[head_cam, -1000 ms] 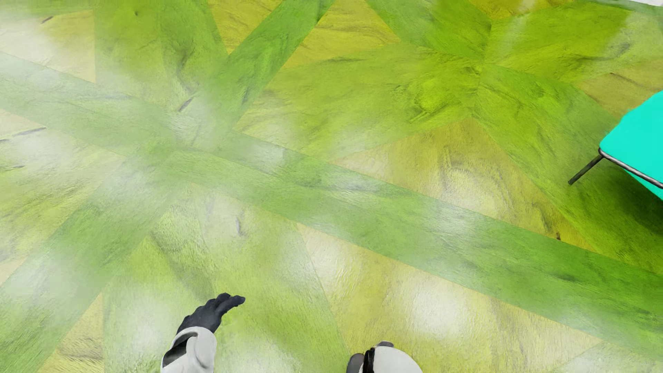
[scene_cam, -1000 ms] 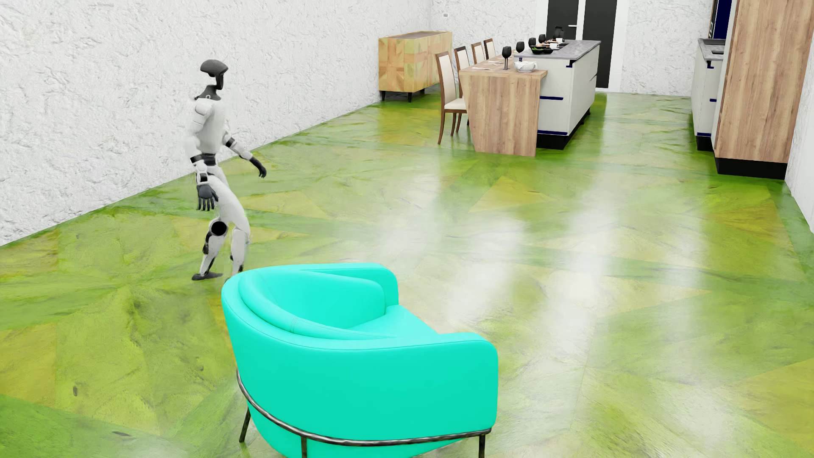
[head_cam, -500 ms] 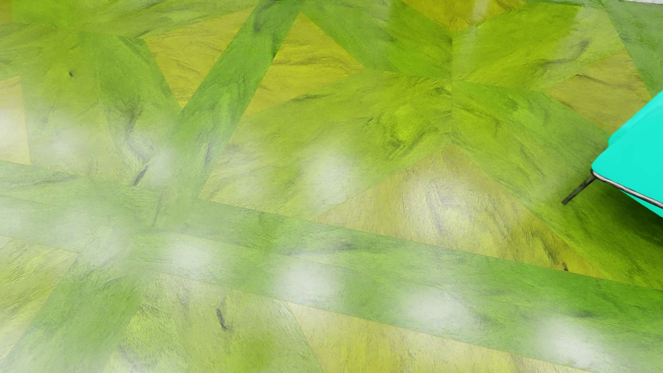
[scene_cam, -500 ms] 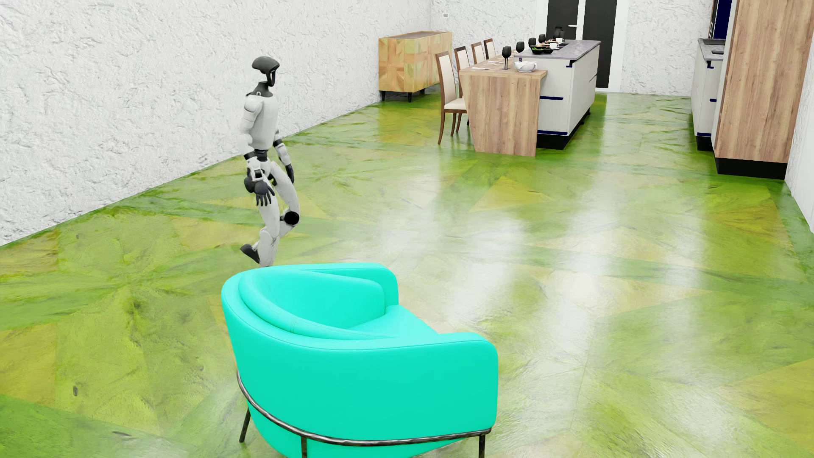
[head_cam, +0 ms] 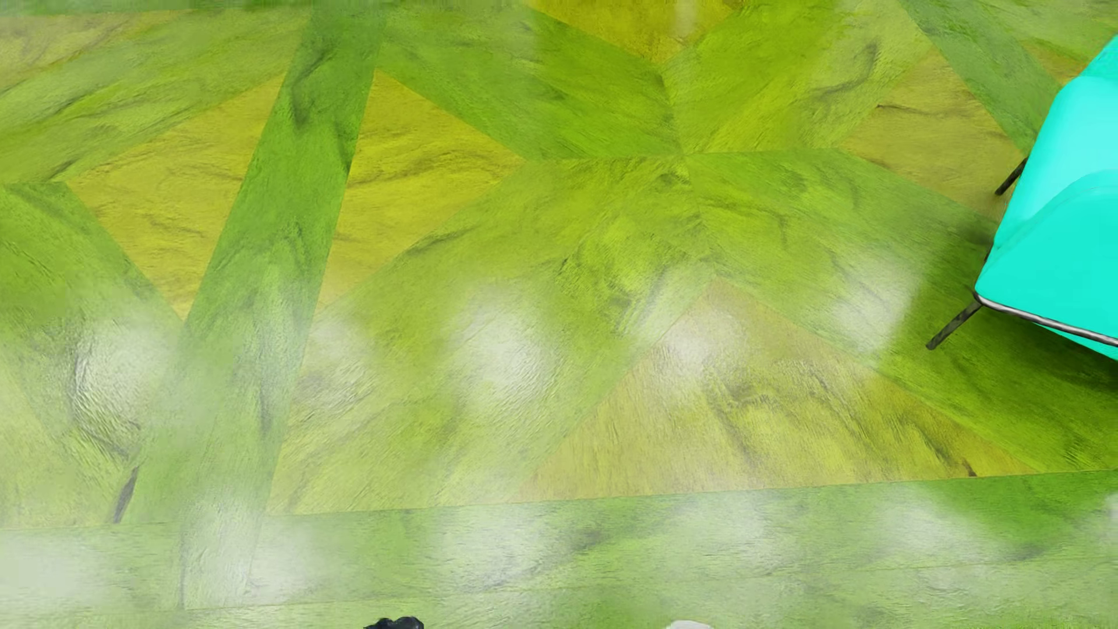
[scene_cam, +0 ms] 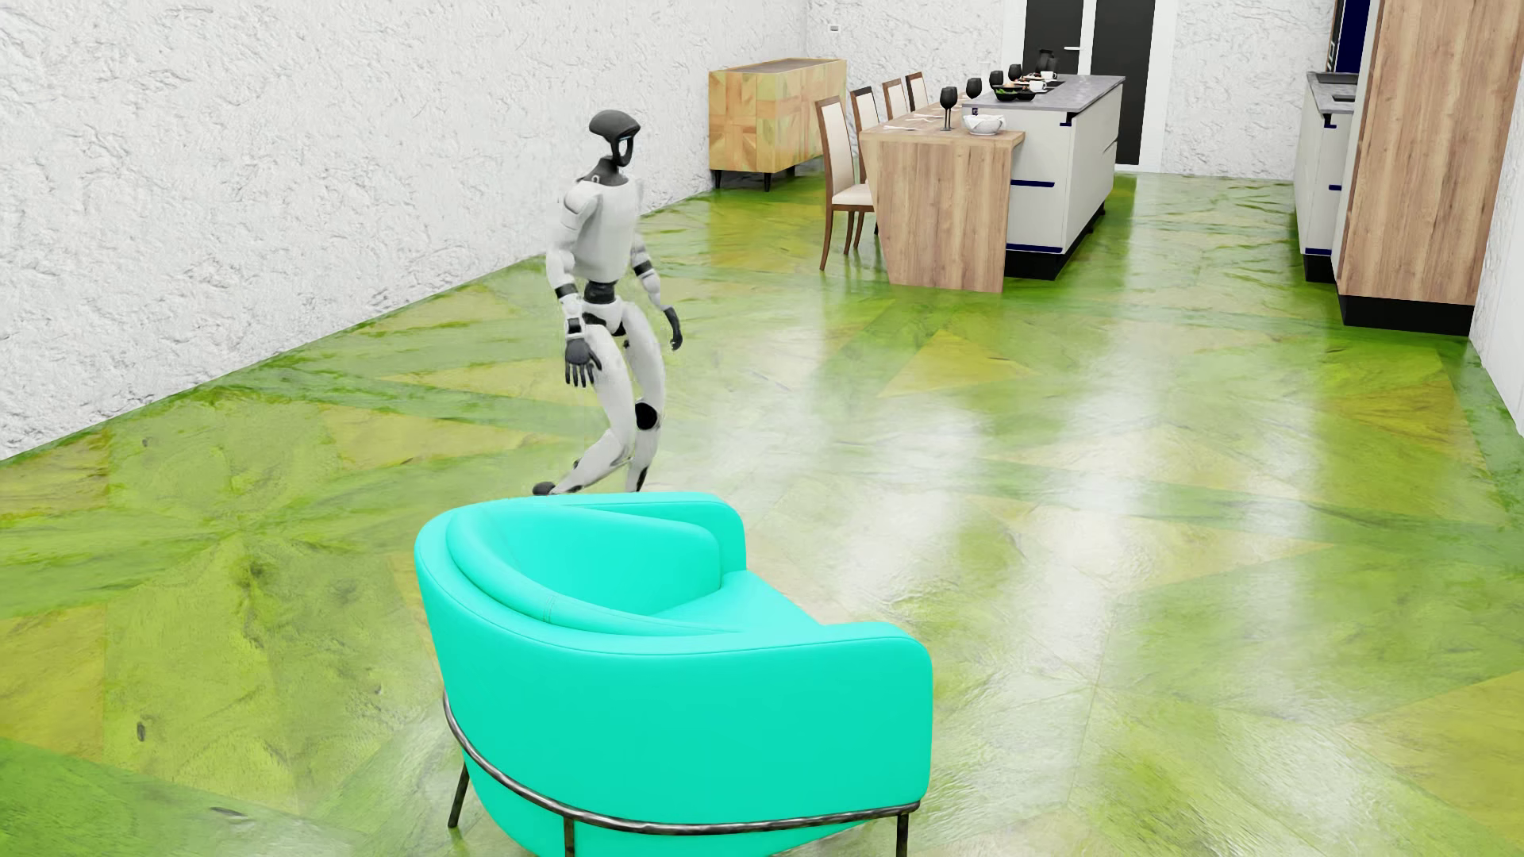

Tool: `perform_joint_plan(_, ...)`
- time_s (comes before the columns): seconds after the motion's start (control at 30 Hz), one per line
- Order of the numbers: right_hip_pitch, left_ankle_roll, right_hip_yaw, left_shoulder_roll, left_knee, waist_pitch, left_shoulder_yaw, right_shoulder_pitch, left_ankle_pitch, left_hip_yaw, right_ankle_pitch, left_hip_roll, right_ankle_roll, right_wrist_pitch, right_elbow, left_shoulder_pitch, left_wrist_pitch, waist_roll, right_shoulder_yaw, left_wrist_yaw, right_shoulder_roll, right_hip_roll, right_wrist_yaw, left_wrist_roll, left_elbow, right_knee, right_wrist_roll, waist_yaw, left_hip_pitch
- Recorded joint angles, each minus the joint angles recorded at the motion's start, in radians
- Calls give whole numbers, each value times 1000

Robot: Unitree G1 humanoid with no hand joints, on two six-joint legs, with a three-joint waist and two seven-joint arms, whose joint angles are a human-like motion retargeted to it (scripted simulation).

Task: Head to the green armchair

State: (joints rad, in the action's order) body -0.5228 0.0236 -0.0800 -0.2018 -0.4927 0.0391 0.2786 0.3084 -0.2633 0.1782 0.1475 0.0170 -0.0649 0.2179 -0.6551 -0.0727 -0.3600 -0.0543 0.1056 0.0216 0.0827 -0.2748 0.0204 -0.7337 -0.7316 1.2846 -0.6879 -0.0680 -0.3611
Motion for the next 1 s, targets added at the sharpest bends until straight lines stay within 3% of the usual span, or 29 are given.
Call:
perform_joint_plan(0.07,-97,-7,-68,-11,18,-4,11,32,-52,28,43,-17,68,20,-16,74,26,-2,22,-35,-10,45,-70,-5,66,-73,-1,-24,71)
perform_joint_plan(0.1,-132,-8,-105,-19,22,-7,16,48,-85,46,64,-24,127,26,-15,108,40,-1,41,-48,-19,75,-65,-7,105,-161,1,-31,105)
perform_joint_plan(0.2,-141,-2,-269,-42,52,-22,14,84,-168,116,82,-49,220,42,-21,191,71,1,107,-84,-61,151,3,7,198,-603,24,-44,212)
perform_joint_plan(0.23,-114,3,-346,-47,64,-29,12,92,-187,140,52,-59,195,47,-27,209,72,2,122,-85,-75,165,10,15,211,-752,33,-47,247)
perform_joint_plan(0.27,-80,10,-448,-50,65,-36,10,99,-197,162,17,-69,-24,48,-31,223,69,2,128,-81,-86,165,5,24,214,-825,35,-51,279)
perform_joint_plan(0.3,-54,21,-466,-47,32,-40,10,108,-201,174,52,-74,-173,45,-33,233,62,6,132,-78,-91,170,-4,37,205,-829,34,-60,300)
perform_joint_plan(0.33,-30,40,-438,-41,-42,-41,11,114,-175,177,96,-65,-182,44,-34,236,50,10,139,-83,-99,173,-7,53,179,-807,33,-72,302)
perform_joint_plan(0.37,-4,63,-417,-31,-164,-38,17,115,-91,172,127,-42,-183,48,-38,234,31,15,151,-88,-112,181,-2,68,135,-784,36,-82,279)
perform_joint_plan(0.4,27,122,-399,-25,-307,-34,36,109,40,161,157,-11,-182,54,-41,229,10,20,162,-78,-124,194,5,73,77,-772,37,-88,236)
perform_joint_plan(0.43,63,174,-379,-25,-464,-32,71,98,160,145,177,19,-176,52,-40,223,-6,24,159,-43,-127,206,5,65,14,-772,29,-90,179)
perform_joint_plan(0.47,97,209,-352,-34,-610,-30,113,81,214,135,191,58,-163,39,-36,213,-10,29,141,9,-119,221,-6,49,-39,-778,12,-87,116)
perform_joint_plan(0.53,155,147,-264,-53,-817,-28,137,25,184,139,211,168,-128,4,-14,153,-8,42,98,60,-87,261,-30,47,-93,-790,-18,-68,-5)
perform_joint_plan(0.57,181,113,-205,-51,-859,-27,110,-7,174,131,219,218,-108,-7,4,102,-11,49,88,36,-76,282,-23,69,-99,-796,-23,-54,-63)
perform_joint_plan(0.67,240,125,-15,-19,-731,-25,29,-94,162,23,246,281,-40,-79,63,-53,-23,67,50,-39,-54,325,49,148,-117,-796,-20,-10,-217)
perform_joint_plan(0.77,268,59,182,5,-274,-28,34,-164,161,-88,290,299,36,-150,112,-147,-28,86,-78,20,-16,344,52,157,-141,-765,-22,30,-231)
perform_joint_plan(0.83,287,112,316,25,32,-30,32,-192,227,-327,323,216,95,-175,145,-184,-22,96,-162,36,4,338,33,152,-128,-756,-16,49,-179)
perform_joint_plan(0.87,291,192,381,44,72,-29,22,-199,256,-390,344,195,124,-184,165,-192,-21,101,-192,33,15,323,26,158,-119,-747,-10,53,-150)
perform_joint_plan(0.9,279,222,438,58,32,-26,16,-200,148,-343,376,202,155,-191,187,-190,-22,105,-211,25,23,306,28,161,-110,-712,-4,52,-129)
perform_joint_plan(0.93,257,214,484,69,-20,-20,26,-195,75,-265,400,201,180,-194,213,-172,-23,104,-211,13,26,277,45,147,-105,-669,5,51,-120)
perform_joint_plan(0.97,224,189,480,65,-54,-16,57,-179,40,-190,390,189,195,-192,236,-139,-28,96,-193,-6,15,233,83,109,-104,-631,21,50,-114)
perform_joint_plan(1.0,190,164,409,47,-63,-15,102,-154,27,-123,353,173,187,-187,248,-99,-39,83,-170,-26,-8,169,132,56,-104,-606,40,48,-104)
